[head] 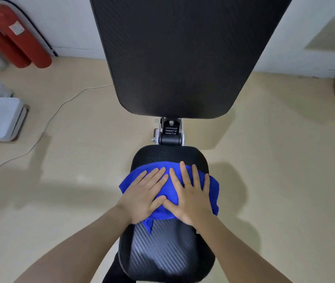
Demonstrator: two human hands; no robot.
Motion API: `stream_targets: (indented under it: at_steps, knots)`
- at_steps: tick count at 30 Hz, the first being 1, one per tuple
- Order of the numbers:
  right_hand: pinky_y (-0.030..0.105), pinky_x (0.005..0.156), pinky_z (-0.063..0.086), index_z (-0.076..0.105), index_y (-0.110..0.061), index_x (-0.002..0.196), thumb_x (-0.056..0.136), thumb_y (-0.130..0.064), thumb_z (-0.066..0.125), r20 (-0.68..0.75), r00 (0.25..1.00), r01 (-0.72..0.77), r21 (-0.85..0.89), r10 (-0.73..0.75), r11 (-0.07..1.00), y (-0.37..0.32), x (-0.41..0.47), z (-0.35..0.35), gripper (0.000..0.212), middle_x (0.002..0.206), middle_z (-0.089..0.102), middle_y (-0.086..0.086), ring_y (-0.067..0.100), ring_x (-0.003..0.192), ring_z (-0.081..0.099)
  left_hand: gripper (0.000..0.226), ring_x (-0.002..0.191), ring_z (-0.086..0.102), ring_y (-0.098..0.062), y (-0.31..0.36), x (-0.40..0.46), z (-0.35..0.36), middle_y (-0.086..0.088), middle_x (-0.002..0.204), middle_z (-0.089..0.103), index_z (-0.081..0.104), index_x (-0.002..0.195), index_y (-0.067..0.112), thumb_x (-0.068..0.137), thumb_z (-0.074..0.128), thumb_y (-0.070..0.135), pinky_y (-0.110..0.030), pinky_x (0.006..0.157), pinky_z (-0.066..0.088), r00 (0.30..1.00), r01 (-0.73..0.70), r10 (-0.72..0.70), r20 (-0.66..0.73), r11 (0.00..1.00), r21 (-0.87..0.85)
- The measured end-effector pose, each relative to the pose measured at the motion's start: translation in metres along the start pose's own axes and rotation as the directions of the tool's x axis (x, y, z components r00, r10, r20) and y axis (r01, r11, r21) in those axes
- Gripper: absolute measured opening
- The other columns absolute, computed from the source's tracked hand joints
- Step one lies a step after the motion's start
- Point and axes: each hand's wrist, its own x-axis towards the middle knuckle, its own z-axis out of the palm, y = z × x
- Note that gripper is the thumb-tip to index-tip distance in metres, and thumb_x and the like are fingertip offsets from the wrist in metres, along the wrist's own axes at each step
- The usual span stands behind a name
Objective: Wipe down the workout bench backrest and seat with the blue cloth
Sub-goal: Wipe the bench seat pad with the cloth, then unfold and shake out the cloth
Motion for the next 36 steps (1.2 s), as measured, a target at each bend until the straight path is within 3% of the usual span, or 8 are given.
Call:
stream_targets:
  at_steps: [5,13,17,19,23,28,33,36]
  knots:
    - [0.059,0.109,-0.003,0.011,-0.032,0.149,0.064,-0.090,-0.002,0.041,0.992,0.116,0.042,-0.117,0.992,-0.007,-0.042,0.002,0.103,0.158,-0.007,-0.001,0.035,0.143,-0.007,0.065,0.137,0.028,-0.020,0.019,-0.048,0.010,-0.006,0.147,0.036,0.032,0.141,0.013,0.096,0.015,0.056,-0.031,0.111,0.005,1.000,0.019,-0.019,-0.002,1.000,0.020]
    - [0.055,0.088,0.046,0.054,-0.031,0.127,0.068,-0.076,0.032,0.152,0.976,0.164,-0.045,-0.155,0.985,-0.026,-0.110,0.011,0.077,0.137,0.053,0.000,0.029,0.114,0.058,0.065,0.144,0.002,-0.014,0.061,-0.125,0.035,0.000,0.154,0.020,0.025,0.143,0.013,0.094,0.021,0.056,-0.034,0.113,0.006,0.997,0.070,-0.070,0.010,0.997,-0.007]
    - [0.044,0.085,0.052,0.063,-0.037,0.113,0.062,-0.066,0.058,0.149,0.955,0.269,-0.077,-0.256,0.960,-0.024,-0.130,0.015,0.058,0.126,0.060,-0.007,0.023,0.102,0.064,0.051,0.127,0.034,-0.015,0.079,-0.151,0.050,0.004,0.141,0.035,0.041,0.131,0.019,0.089,0.033,0.047,-0.029,0.107,0.024,0.995,0.063,-0.071,-0.073,0.993,-0.100]
    - [0.036,0.081,0.053,0.066,-0.037,0.103,0.054,-0.056,0.077,0.130,0.936,0.337,-0.052,-0.328,0.940,-0.021,-0.136,0.007,0.053,0.116,0.063,-0.008,0.019,0.092,0.065,0.027,0.096,0.047,-0.006,0.083,-0.149,0.036,0.012,0.113,0.047,0.048,0.105,0.029,0.082,0.039,0.039,-0.021,0.084,0.042,0.992,0.074,-0.089,-0.094,0.985,-0.158]
    - [0.036,0.088,0.038,0.048,-0.017,0.122,0.091,-0.026,0.055,0.147,0.924,0.347,0.064,-0.353,0.936,-0.014,-0.132,-0.029,0.033,0.125,0.047,0.004,0.026,0.107,0.050,0.017,0.081,0.057,-0.011,0.097,-0.127,-0.021,0.007,0.090,0.060,0.053,0.100,0.022,0.087,0.044,0.027,-0.013,0.069,0.035,0.996,0.060,-0.076,-0.041,0.950,-0.307]
    - [0.019,0.100,0.030,0.041,-0.021,0.136,0.096,-0.020,0.048,0.135,0.972,0.099,0.504,-0.191,0.858,-0.007,-0.120,-0.105,0.041,0.137,0.033,0.000,0.013,0.113,0.045,0.023,0.084,0.058,-0.012,0.100,-0.104,-0.100,0.008,0.093,0.063,0.049,0.108,0.024,0.086,0.058,0.028,-0.026,0.079,0.045,0.958,0.146,-0.271,-0.096,0.746,-0.650]
    - [0.017,0.094,0.039,0.043,-0.020,0.132,0.090,-0.016,0.059,-0.117,0.984,0.179,0.746,-0.138,0.642,-0.026,-0.124,-0.195,0.046,0.132,0.044,-0.001,0.011,0.116,0.049,0.005,0.074,0.055,-0.007,0.105,-0.092,-0.190,0.004,0.088,0.063,0.055,0.094,0.022,0.090,0.056,0.019,-0.021,0.071,0.044,0.944,0.025,-0.301,-0.133,0.469,-0.883]
    - [0.015,0.097,0.035,0.042,-0.026,0.133,0.080,-0.019,0.071,-0.182,0.940,0.339,0.620,-0.290,0.708,-0.040,-0.130,-0.242,0.061,0.132,0.043,-0.008,0.003,0.119,0.042,0.006,0.069,0.058,-0.013,0.108,-0.092,-0.241,-0.002,0.082,0.064,0.056,0.092,0.020,0.094,0.050,0.022,-0.021,0.061,0.047,0.939,0.003,-0.333,-0.085,0.256,-0.967]
